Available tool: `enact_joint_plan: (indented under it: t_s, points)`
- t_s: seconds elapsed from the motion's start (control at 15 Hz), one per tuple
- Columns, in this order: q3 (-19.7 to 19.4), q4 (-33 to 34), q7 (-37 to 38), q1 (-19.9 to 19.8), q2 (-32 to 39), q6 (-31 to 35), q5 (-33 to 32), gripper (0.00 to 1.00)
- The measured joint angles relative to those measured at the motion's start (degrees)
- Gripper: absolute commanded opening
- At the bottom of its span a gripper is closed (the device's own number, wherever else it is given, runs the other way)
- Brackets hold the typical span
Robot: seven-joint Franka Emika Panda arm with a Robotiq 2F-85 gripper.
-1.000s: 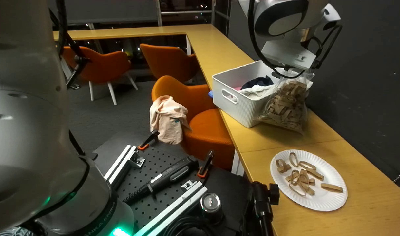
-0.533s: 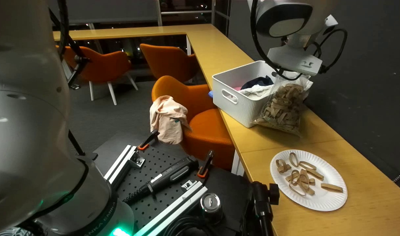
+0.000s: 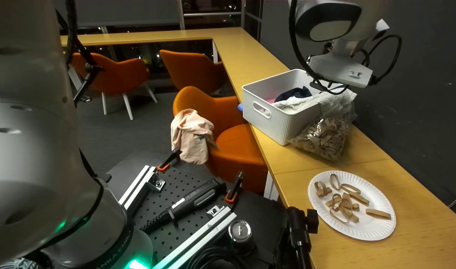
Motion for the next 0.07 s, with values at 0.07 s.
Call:
enact_joint_plan:
  t_s: [0.07]
  points:
    - [-1.49, 0.00, 1.63, 1.31, -0.03, 0.02, -0.87, 0.89]
